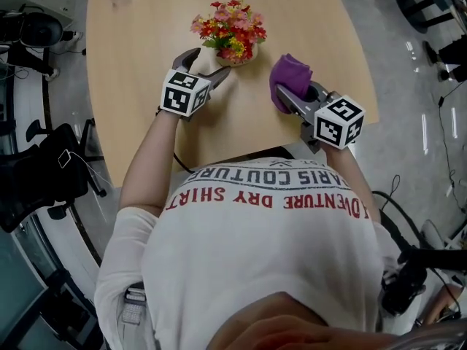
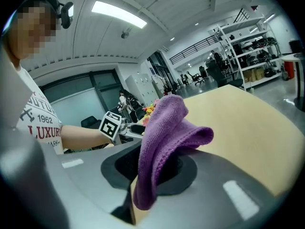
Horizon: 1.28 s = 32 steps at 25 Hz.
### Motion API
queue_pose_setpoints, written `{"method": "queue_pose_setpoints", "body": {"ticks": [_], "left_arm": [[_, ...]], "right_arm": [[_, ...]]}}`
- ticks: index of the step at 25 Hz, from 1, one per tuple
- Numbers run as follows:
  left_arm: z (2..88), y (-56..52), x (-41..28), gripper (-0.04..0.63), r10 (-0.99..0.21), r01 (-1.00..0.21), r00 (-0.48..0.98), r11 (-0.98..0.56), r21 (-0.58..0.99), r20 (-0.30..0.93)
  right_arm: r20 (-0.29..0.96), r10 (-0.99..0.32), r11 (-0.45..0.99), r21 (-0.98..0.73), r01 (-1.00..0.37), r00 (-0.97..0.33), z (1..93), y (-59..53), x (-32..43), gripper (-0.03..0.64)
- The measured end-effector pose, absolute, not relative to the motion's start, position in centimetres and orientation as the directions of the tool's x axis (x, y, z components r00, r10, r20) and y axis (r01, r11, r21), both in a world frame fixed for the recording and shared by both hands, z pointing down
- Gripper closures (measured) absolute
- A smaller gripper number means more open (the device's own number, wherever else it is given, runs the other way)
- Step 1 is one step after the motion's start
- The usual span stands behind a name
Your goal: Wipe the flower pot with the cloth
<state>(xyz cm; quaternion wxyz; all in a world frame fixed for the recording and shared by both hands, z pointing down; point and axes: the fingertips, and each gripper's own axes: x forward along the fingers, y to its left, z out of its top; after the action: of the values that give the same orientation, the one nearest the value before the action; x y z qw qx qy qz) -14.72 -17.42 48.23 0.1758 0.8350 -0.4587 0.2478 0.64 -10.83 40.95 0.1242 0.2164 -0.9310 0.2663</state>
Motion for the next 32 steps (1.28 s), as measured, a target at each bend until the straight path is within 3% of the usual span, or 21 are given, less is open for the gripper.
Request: {"method": "queue_pose_setpoints", "body": {"ticks": [13,22,32], "left_arm": [[51.0,-21.1,-12.4,0.201,-0.613,-0.773,0.551,-0.631,0.069,0.566],[51.0,-21.2,-12.5,0.21,-0.61,-0.773,0.548,-0.632,0.067,0.572],[51.0,-21.1,-12.5,0.212,-0.609,-0.773,0.549,-0.631,0.069,0.573]], "right_arm": [[0.381,-0.3,0.723,-0.507,-0.469,-0.875,45.1,-13.2,0.2,0.571],[0.301,-0.326,0.636,-0.632,-0.443,-0.896,46.0,-14.5,-2.4,0.572],[0.258,-0.364,0.639,-0.63,-0.441,-0.895,46.6,-16.7,-6.6,0.572]]}}
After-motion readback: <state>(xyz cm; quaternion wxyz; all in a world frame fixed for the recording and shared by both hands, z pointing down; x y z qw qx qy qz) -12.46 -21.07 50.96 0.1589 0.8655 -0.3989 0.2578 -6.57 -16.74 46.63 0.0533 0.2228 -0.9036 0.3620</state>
